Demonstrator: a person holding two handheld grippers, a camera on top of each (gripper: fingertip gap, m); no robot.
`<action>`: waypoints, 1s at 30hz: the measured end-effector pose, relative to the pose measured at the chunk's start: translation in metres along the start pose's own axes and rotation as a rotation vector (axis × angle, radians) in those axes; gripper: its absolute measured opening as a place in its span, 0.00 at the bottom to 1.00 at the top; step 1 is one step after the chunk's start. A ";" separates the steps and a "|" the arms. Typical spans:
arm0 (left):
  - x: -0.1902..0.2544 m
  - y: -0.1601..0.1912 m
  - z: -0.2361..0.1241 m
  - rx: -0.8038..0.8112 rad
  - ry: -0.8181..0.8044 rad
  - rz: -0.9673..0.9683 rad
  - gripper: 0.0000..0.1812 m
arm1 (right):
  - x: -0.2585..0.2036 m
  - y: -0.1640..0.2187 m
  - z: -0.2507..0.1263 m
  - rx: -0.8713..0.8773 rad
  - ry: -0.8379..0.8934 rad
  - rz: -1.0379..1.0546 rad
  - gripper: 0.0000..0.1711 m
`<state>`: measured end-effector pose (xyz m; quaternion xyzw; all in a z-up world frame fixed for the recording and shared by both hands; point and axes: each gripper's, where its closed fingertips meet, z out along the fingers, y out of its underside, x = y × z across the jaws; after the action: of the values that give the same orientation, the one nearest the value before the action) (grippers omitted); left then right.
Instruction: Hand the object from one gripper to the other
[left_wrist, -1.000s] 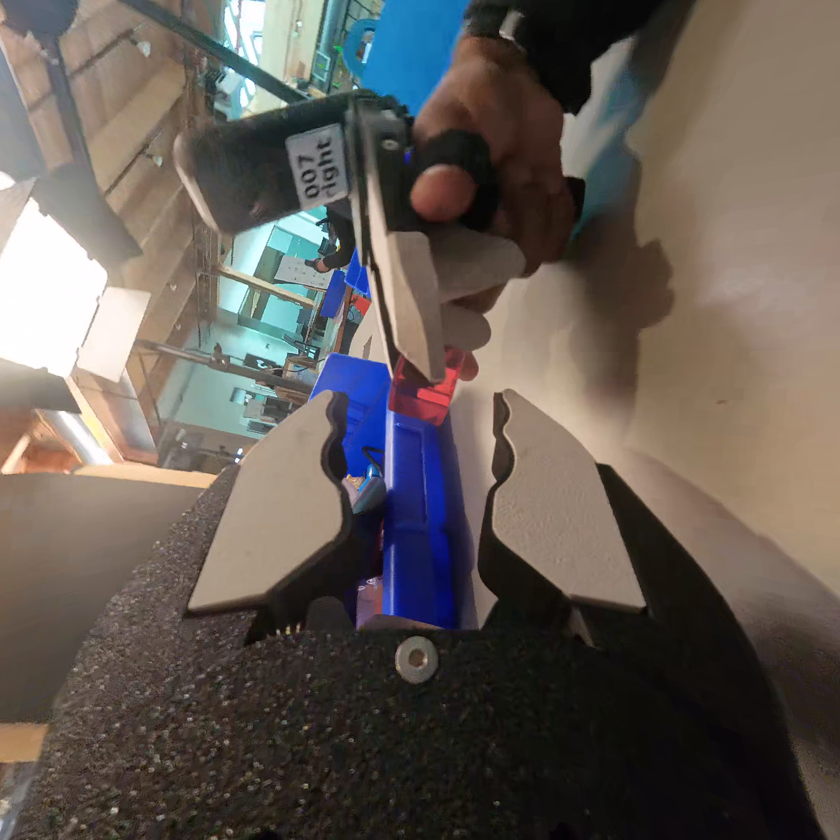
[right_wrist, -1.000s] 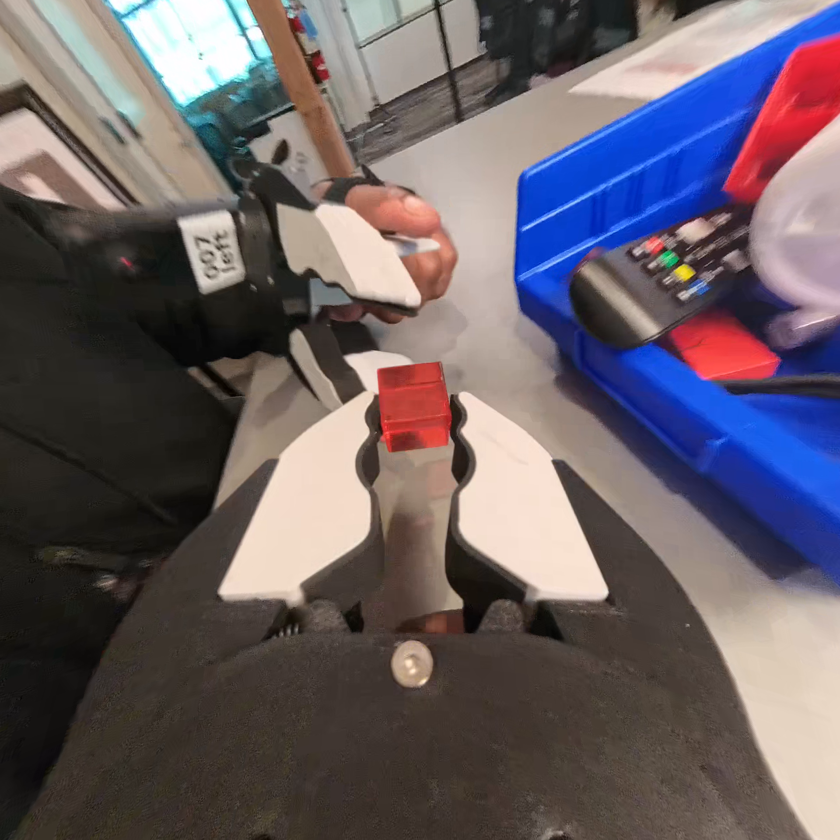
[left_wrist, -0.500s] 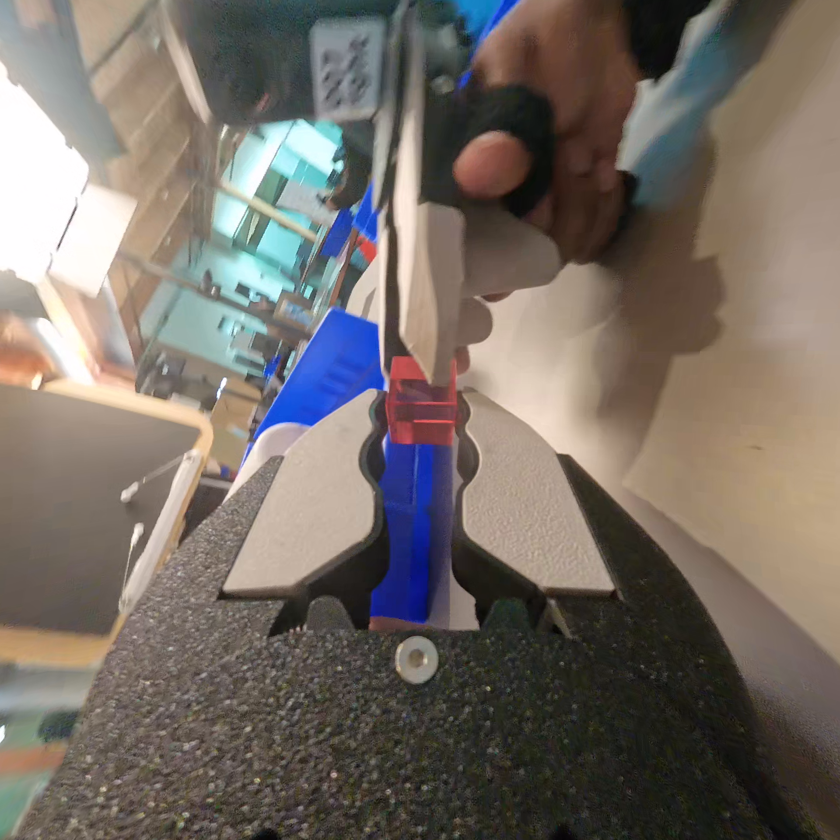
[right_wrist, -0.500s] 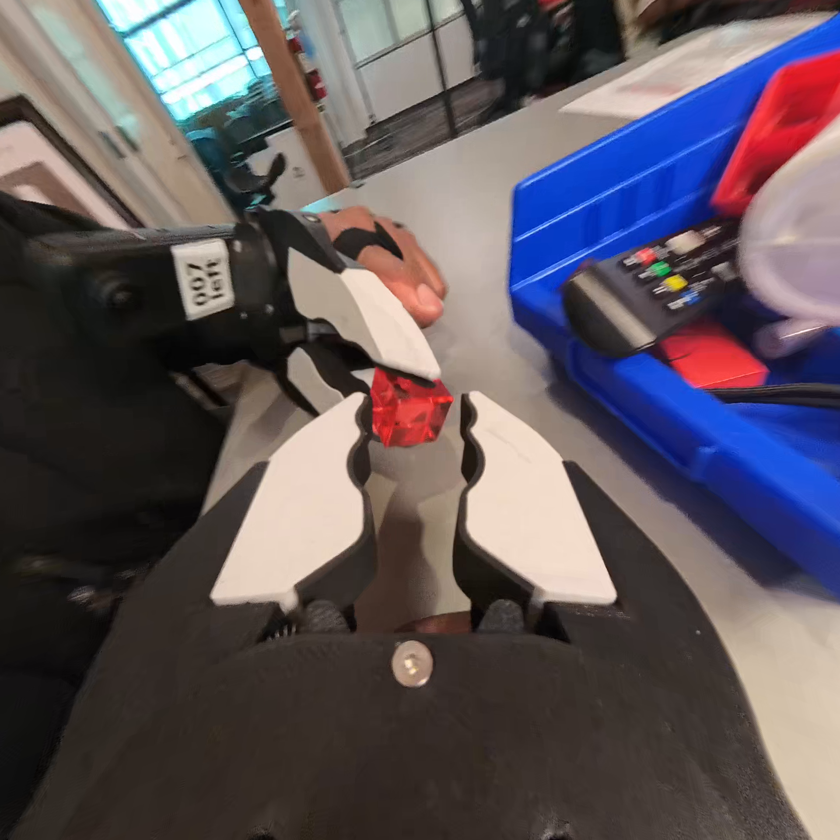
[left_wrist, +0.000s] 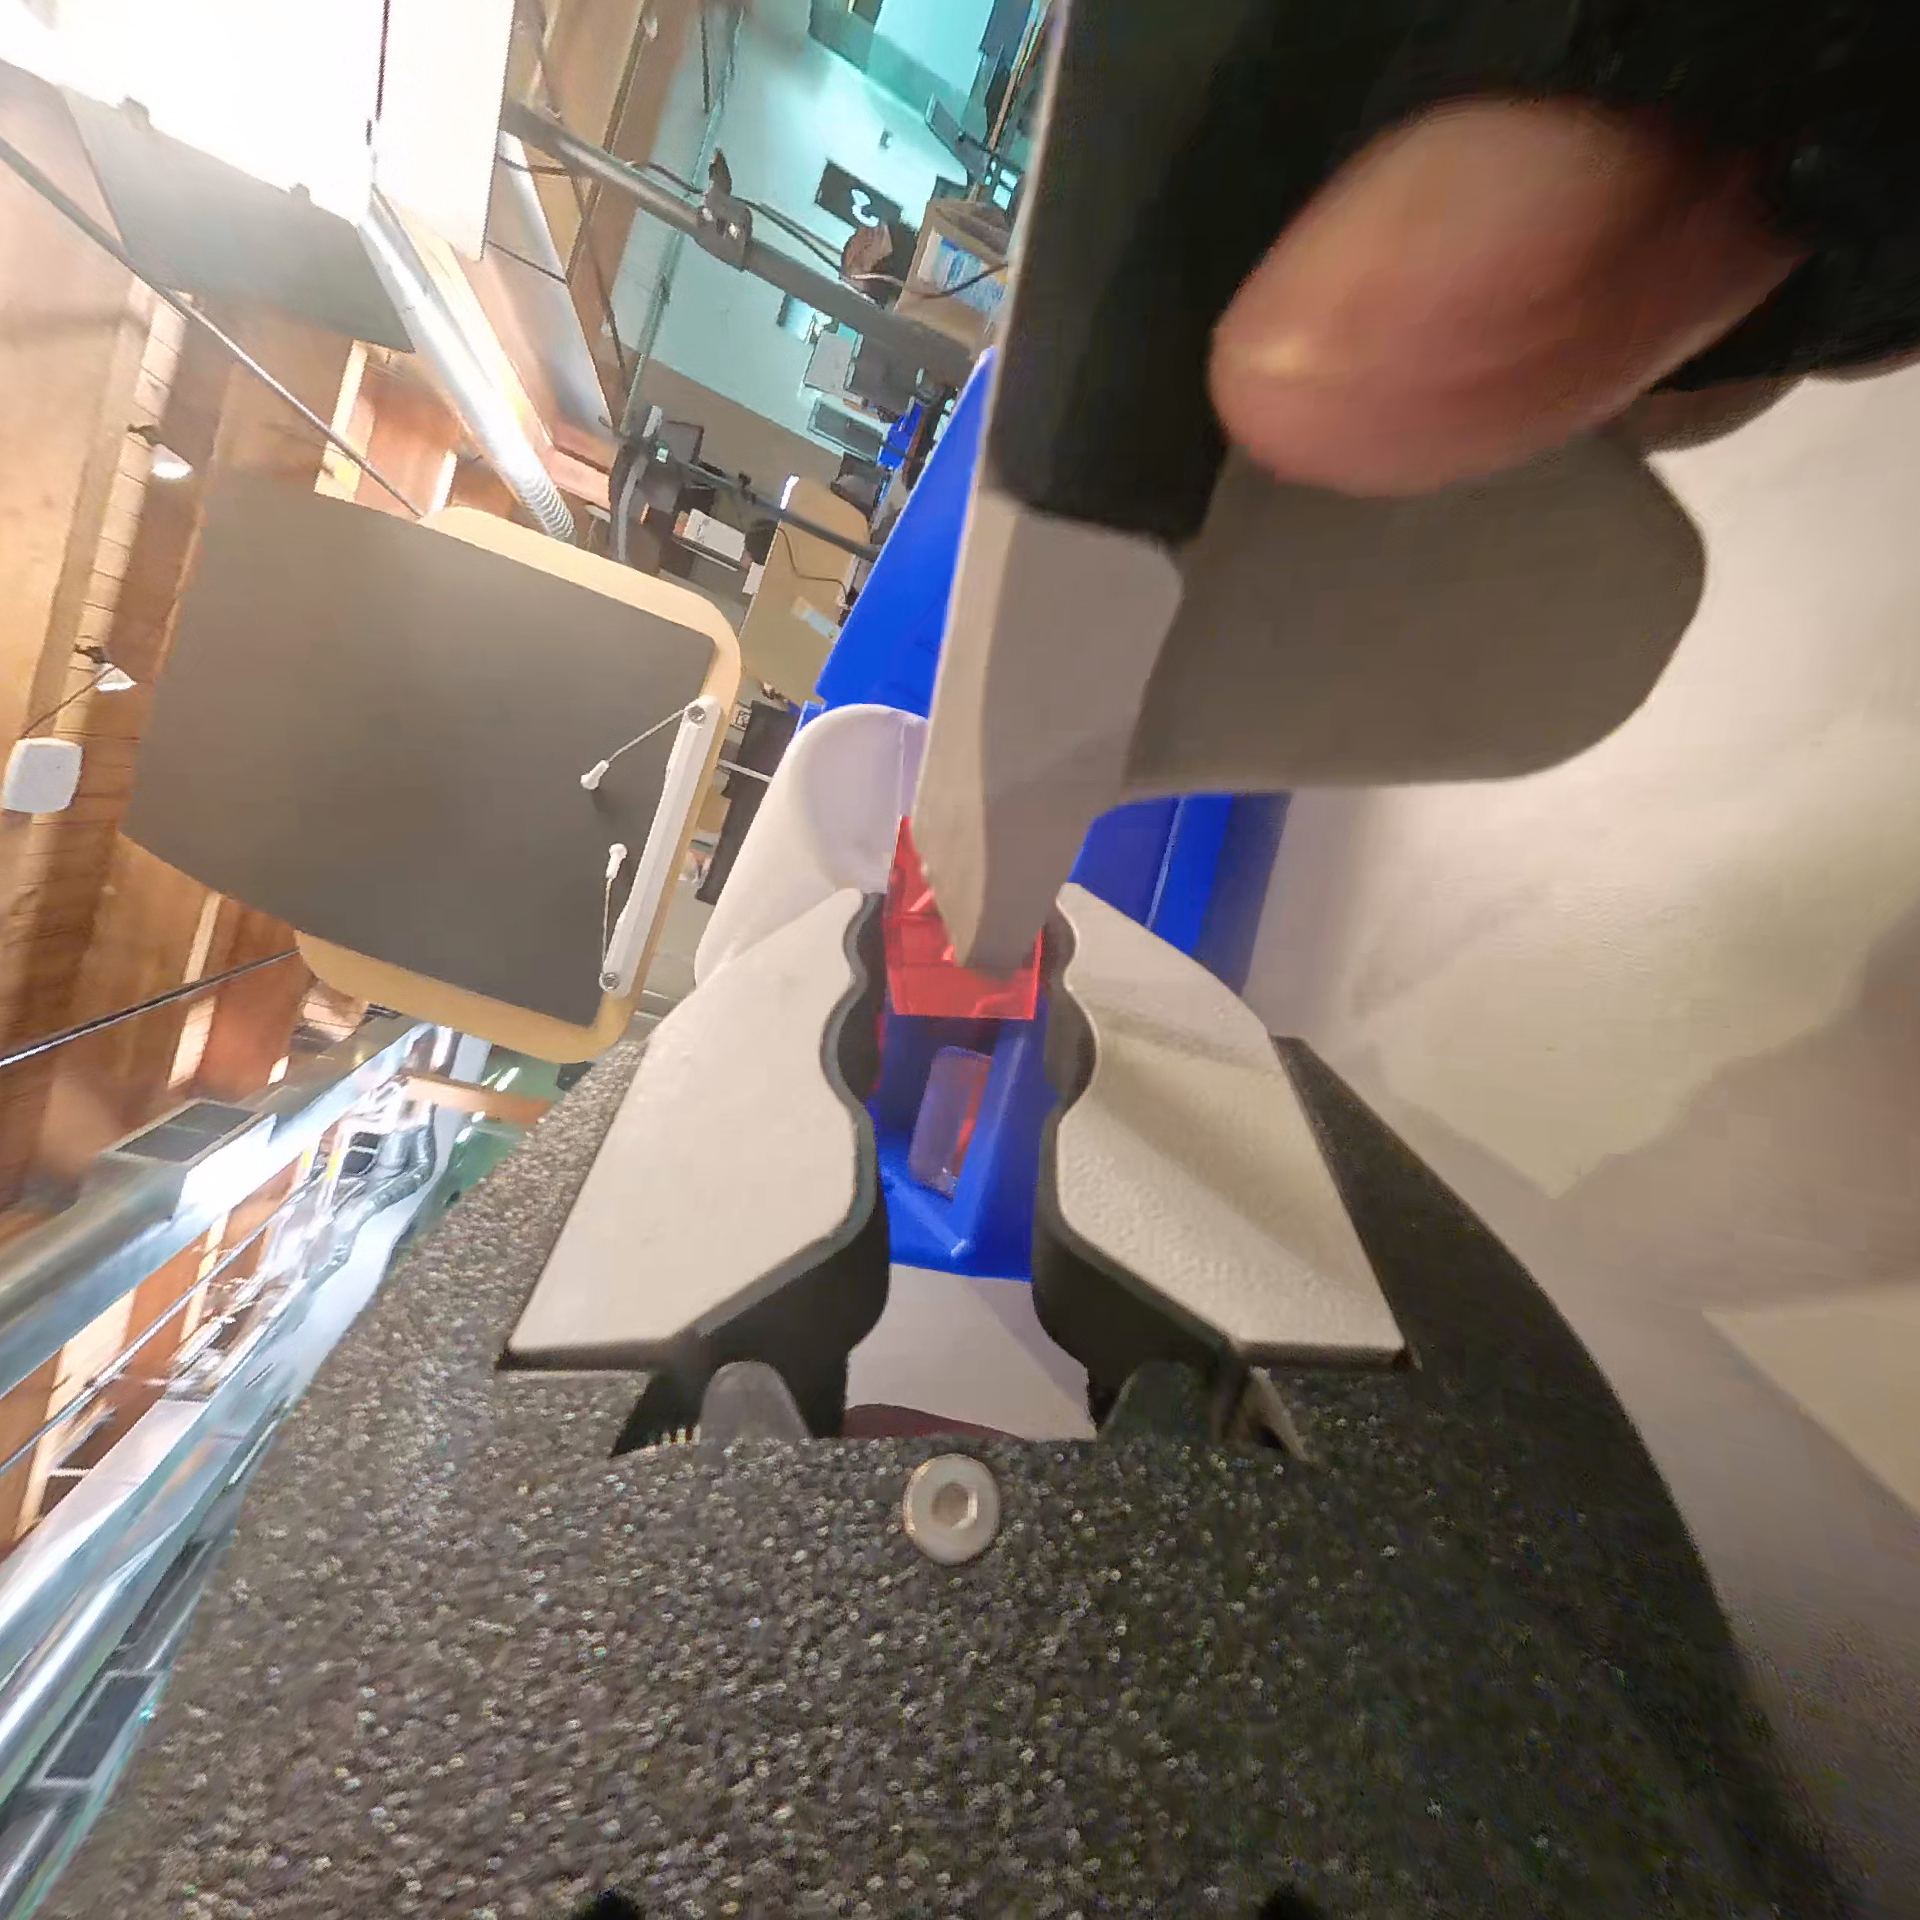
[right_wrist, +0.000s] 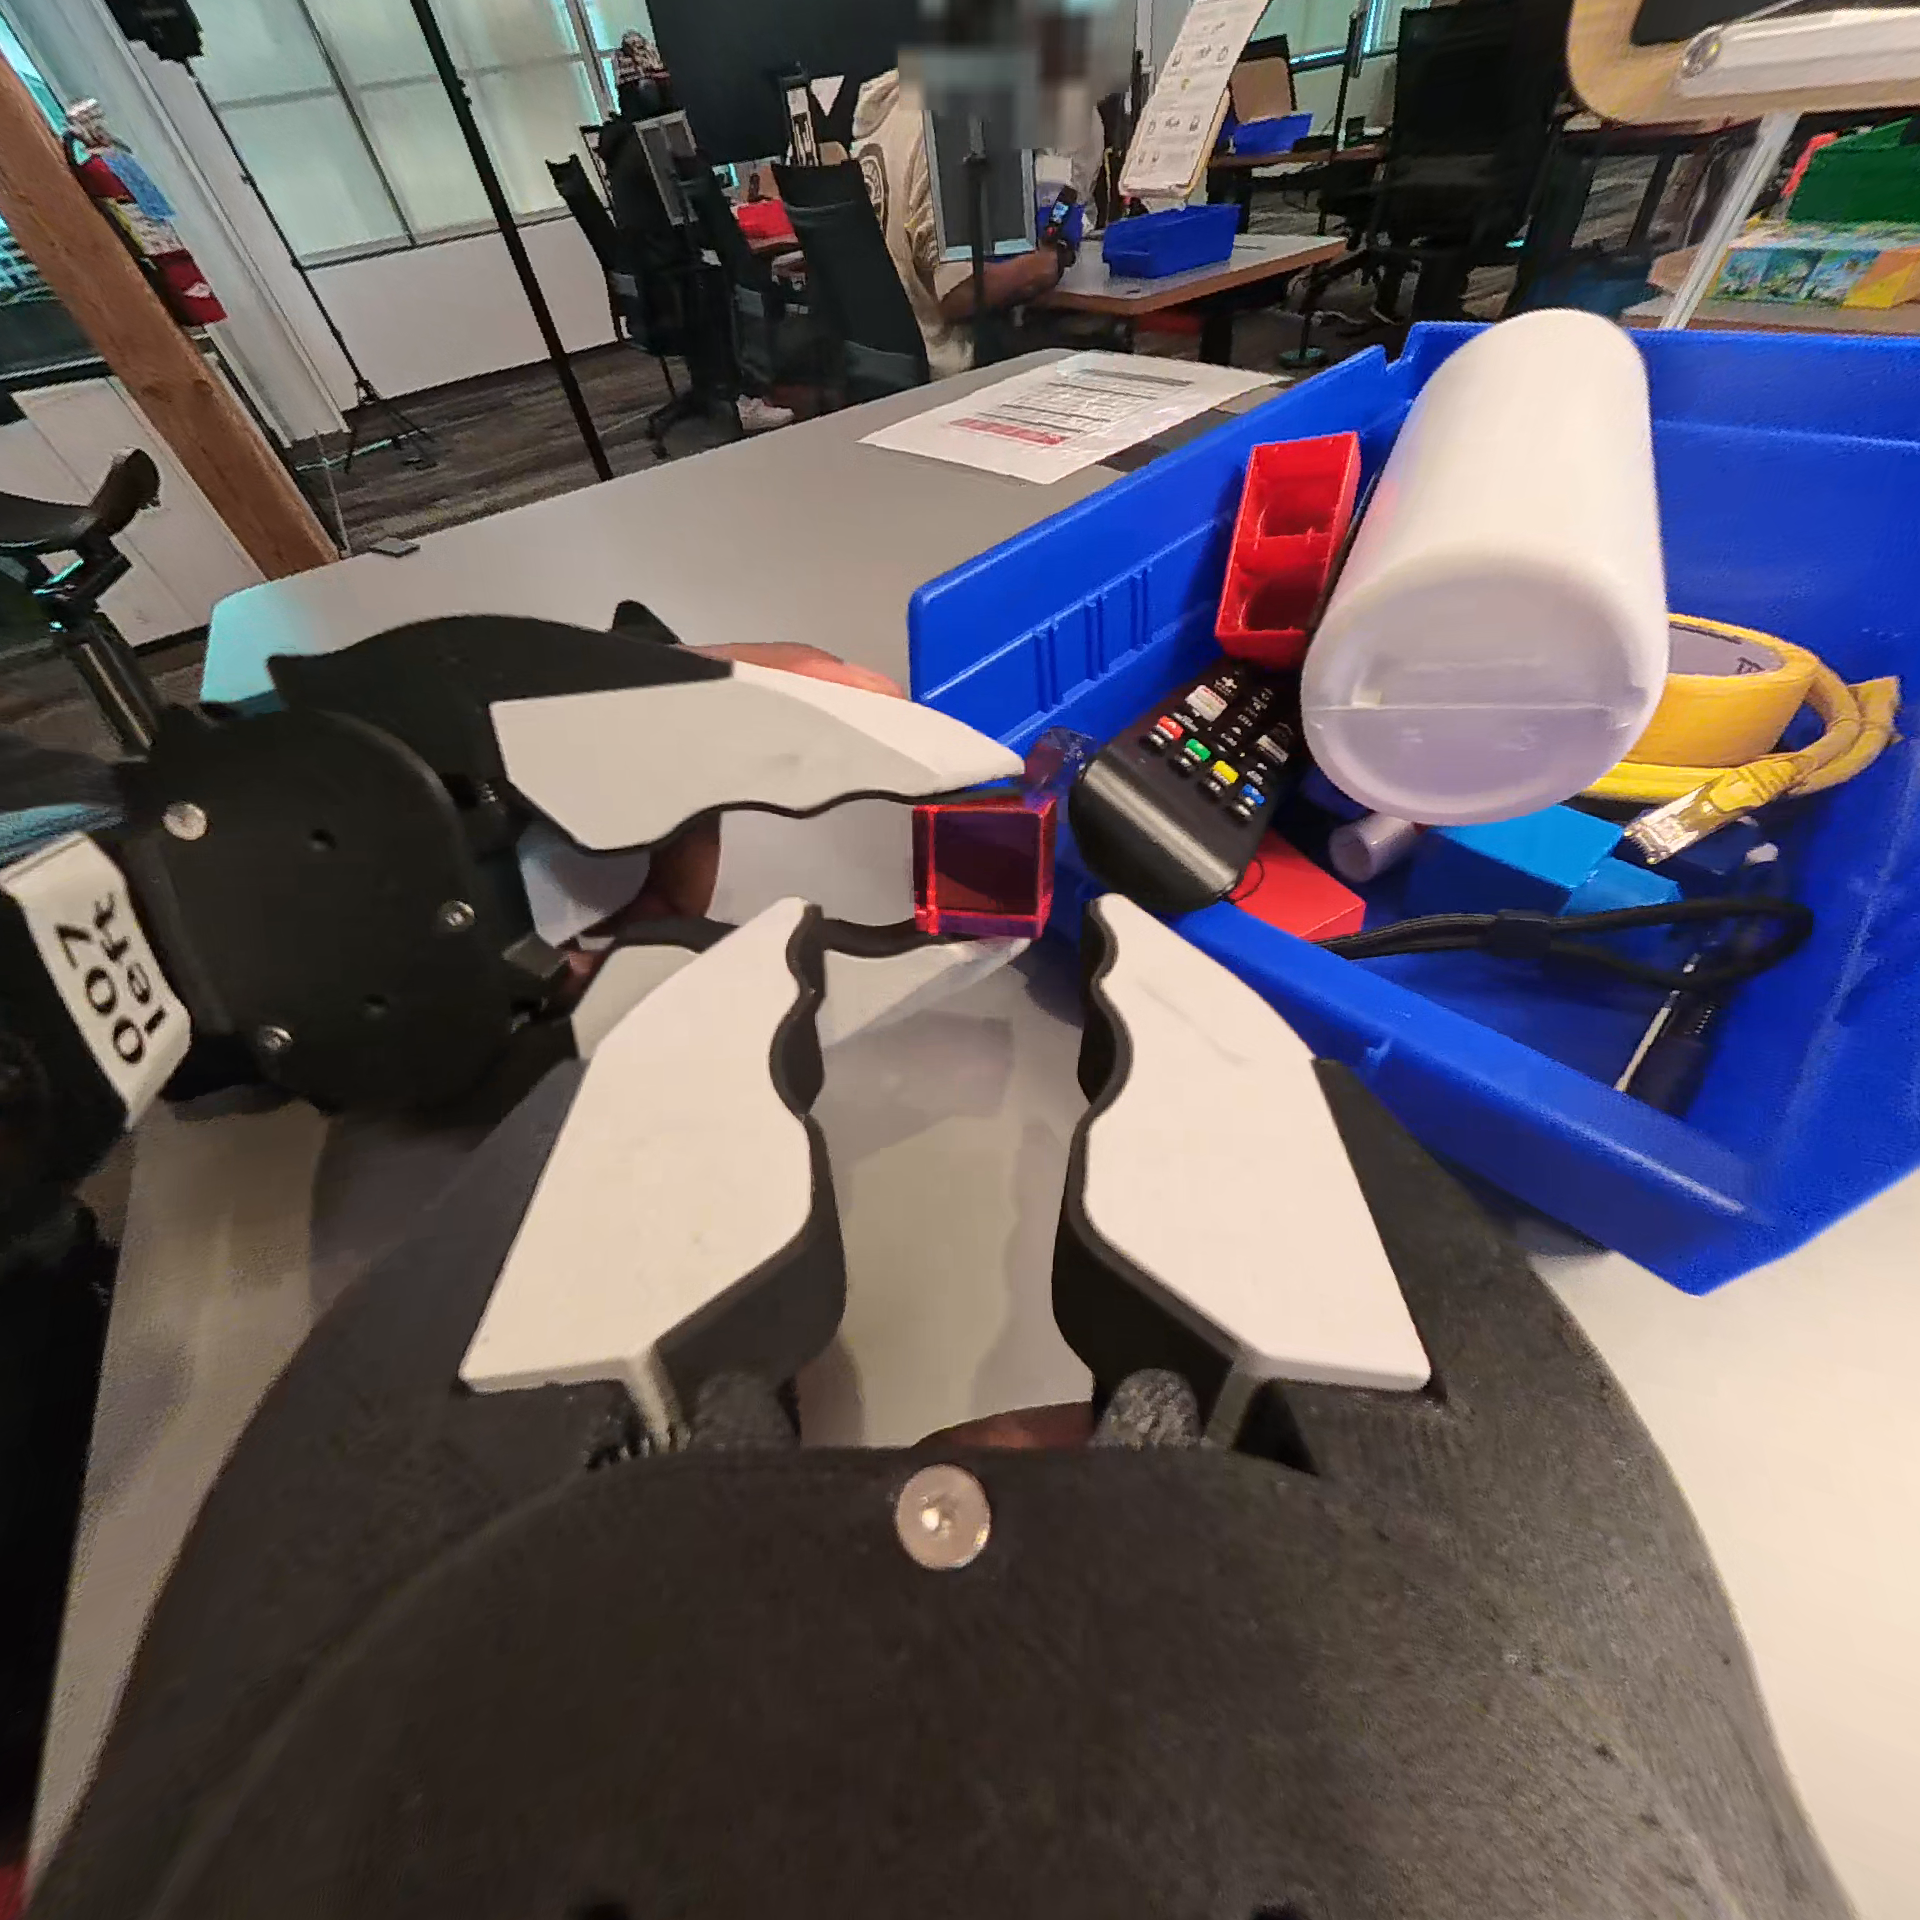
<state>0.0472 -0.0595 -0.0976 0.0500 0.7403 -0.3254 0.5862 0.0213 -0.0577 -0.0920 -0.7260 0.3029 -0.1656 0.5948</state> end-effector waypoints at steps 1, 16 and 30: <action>0.001 -0.001 0.000 0.000 -0.004 0.015 0.15 | -0.001 0.000 0.002 -0.002 0.007 0.002 0.28; 0.015 -0.003 -0.002 0.122 0.501 -0.699 0.29 | 0.034 0.004 0.002 -0.030 0.181 -0.410 0.16; 0.035 -0.027 -0.017 0.121 0.778 -1.048 0.16 | -0.001 0.007 0.007 -0.016 0.385 -1.181 0.16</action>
<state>0.0098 -0.0820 -0.1162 -0.1707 0.8050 -0.5671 0.0357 0.0232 -0.0531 -0.1004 -0.7327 -0.0468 -0.5923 0.3320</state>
